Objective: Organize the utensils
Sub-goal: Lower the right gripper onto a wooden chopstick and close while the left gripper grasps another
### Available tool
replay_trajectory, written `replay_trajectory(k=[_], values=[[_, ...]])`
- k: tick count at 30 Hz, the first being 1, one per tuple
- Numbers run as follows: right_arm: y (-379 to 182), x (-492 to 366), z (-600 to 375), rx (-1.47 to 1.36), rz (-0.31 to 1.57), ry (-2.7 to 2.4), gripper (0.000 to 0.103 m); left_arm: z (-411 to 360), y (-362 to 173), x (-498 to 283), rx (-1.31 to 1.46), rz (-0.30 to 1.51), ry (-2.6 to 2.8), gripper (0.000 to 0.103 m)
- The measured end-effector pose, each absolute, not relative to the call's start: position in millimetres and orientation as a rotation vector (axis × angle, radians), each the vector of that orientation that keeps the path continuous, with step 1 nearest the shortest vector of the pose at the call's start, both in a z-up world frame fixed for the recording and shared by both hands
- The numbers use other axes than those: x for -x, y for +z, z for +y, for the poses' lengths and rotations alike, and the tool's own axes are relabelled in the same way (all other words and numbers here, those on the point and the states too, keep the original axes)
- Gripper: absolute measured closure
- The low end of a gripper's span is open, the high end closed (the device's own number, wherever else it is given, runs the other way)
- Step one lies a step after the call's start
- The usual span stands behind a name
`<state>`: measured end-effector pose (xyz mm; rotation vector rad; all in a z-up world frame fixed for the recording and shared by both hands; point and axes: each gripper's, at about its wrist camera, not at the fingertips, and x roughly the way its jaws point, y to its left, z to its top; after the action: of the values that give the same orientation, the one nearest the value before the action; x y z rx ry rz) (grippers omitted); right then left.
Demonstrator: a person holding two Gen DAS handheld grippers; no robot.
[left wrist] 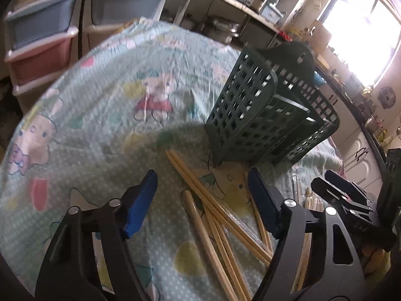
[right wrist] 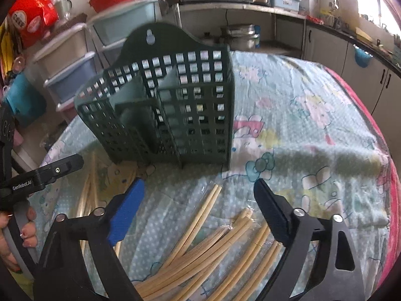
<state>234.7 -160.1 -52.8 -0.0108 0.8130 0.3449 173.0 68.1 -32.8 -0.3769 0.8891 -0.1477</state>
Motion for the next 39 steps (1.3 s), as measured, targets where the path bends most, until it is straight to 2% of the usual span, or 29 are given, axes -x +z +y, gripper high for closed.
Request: replay_trajectory(k=[4, 6, 16, 22, 24, 25, 27, 32, 39], values=[[-61, -240, -158, 0.018, 0.839, 0.347, 0.027, 74, -44, -183, 0.409, 0.934, -0.145, 0.05], [-65, -243, -158, 0.019, 0.857, 0.353, 0.033, 78, -49, -190, 0.427, 0.955, -0.139, 0.055], [-77, -256, -163, -0.019, 0.918, 0.382, 0.045, 93, -57, -213, 0.499, 0.982, -0.122, 0.058], [-87, -265, -167, -0.052, 0.961, 0.38, 0.057, 96, -61, -219, 0.49, 0.979, -0.08, 0.078], [-89, -269, -166, -0.05, 0.96, 0.367, 0.066, 98, -62, -221, 0.471, 0.979, -0.065, 0.087], [-89, -269, -166, -0.048, 0.958, 0.358, 0.07, 98, -62, -220, 0.473, 0.974, -0.069, 0.087], [-90, -271, -169, -0.049, 0.948, 0.355, 0.085, 98, -63, -220, 0.466, 0.969, -0.07, 0.089], [-83, -272, -180, -0.094, 0.915, 0.391, 0.087, 97, -58, -216, 0.446, 0.95, -0.067, 0.093], [-57, -258, -192, -0.154, 0.817, 0.458, 0.089, 92, -16, -189, 0.398, 0.806, -0.094, 0.096]])
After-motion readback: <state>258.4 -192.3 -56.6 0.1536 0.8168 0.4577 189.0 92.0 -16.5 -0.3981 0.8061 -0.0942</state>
